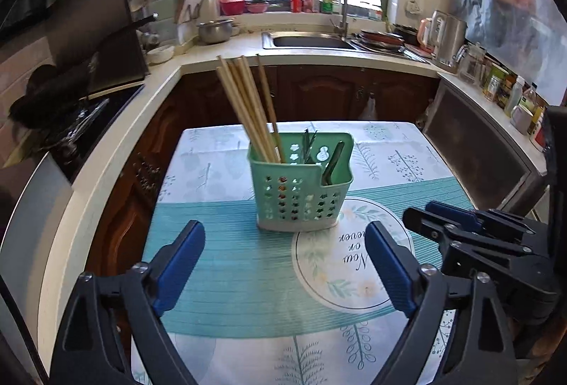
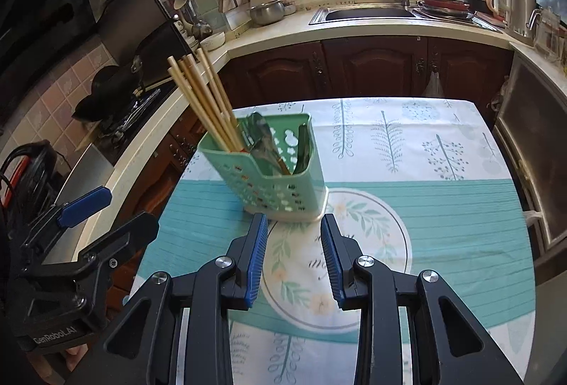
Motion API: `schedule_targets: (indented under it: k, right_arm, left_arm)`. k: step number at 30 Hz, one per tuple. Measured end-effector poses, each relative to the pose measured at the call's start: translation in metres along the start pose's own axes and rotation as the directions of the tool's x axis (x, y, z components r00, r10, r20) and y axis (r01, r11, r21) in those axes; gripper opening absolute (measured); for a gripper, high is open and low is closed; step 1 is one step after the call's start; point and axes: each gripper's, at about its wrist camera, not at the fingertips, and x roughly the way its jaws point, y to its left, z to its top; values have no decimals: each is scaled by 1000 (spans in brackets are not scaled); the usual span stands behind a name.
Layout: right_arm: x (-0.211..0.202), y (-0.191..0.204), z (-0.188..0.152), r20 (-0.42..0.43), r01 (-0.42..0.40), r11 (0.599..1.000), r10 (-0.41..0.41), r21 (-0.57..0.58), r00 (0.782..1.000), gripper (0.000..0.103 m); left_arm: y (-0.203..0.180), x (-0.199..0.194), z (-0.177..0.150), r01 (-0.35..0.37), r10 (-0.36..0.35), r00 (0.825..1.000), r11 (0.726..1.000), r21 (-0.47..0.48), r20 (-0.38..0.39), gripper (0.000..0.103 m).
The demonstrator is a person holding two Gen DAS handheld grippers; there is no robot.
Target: Organize utensils
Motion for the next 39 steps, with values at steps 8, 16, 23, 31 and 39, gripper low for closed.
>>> schedule_targets:
  k: [8,16,23,31,39]
  right_arm:
    - [-48,14,-56,-2,-1,1000,1,0,1000,32]
    - [-81,25,-94,-16,-7,1000,7,-7,1000,34]
    - [-100,31,-112,-9,-6,1000,6,-3,1000,35]
    - [-110,36,-107,5,5,1000,-5,-6,1000,35]
    - [-114,36,-107,6,0,1000,0,-1,1000,35]
  left_arm:
    - [-3,-24,-38,-89,87,996,994,-60,-36,102]
    - [-4,-31,-65,-154,140,981,983,-100,-136,102]
    - [-9,-39,-72,-187,173,975,978,-93,-141,102]
    - [-9,-46,-73,-182,168,977,978,-100,-132,102]
    - [-8,-48,-75,-177,161,977,979,-106,-138,102]
